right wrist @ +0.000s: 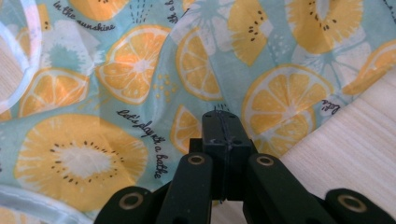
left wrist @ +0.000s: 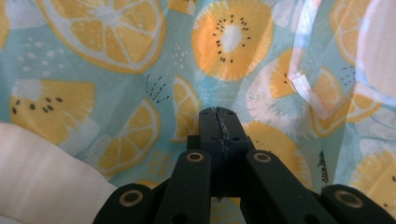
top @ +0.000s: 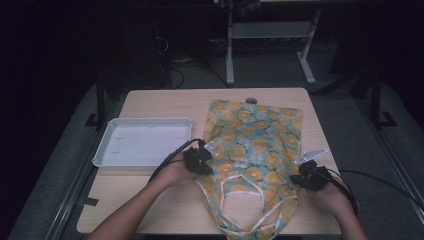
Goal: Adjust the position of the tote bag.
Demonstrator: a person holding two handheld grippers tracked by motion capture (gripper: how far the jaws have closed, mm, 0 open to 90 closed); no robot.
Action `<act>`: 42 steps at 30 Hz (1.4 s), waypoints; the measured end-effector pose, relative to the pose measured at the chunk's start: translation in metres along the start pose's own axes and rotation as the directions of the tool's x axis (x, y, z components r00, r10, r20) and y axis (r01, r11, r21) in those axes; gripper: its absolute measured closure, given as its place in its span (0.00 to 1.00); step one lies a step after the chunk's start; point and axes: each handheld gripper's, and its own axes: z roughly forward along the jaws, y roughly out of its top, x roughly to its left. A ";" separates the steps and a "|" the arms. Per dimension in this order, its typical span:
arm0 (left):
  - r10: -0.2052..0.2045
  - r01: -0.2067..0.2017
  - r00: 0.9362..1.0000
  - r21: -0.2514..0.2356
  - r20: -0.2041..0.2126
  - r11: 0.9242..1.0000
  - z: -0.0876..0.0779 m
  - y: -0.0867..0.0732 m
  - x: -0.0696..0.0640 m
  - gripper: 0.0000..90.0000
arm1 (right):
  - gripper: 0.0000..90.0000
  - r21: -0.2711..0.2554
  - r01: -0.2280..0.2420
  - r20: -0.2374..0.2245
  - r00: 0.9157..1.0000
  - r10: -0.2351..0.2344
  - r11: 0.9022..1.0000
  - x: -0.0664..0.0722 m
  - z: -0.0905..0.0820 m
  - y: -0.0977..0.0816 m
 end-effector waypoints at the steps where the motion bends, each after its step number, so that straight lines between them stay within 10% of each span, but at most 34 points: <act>1: -0.004 0.004 1.000 -0.006 0.006 1.000 0.000 -0.002 -0.001 1.00 | 1.00 0.002 0.004 -0.001 1.000 -0.004 1.000 0.000 0.000 0.000; 21: -0.054 0.062 0.993 -0.072 0.101 0.995 -0.013 -0.044 -0.026 1.00 | 1.00 0.024 0.108 -0.056 0.993 -0.106 0.994 0.016 0.002 0.005; 29: -0.043 0.048 0.997 -0.073 0.068 0.996 -0.022 -0.062 -0.032 1.00 | 1.00 0.045 0.162 -0.079 0.984 -0.158 0.986 0.037 0.001 0.005; 42: -0.016 0.021 0.998 -0.084 0.052 0.996 -0.035 -0.058 -0.036 0.95 | 0.97 -0.022 0.136 -0.096 0.986 -0.138 0.990 0.033 -0.011 0.000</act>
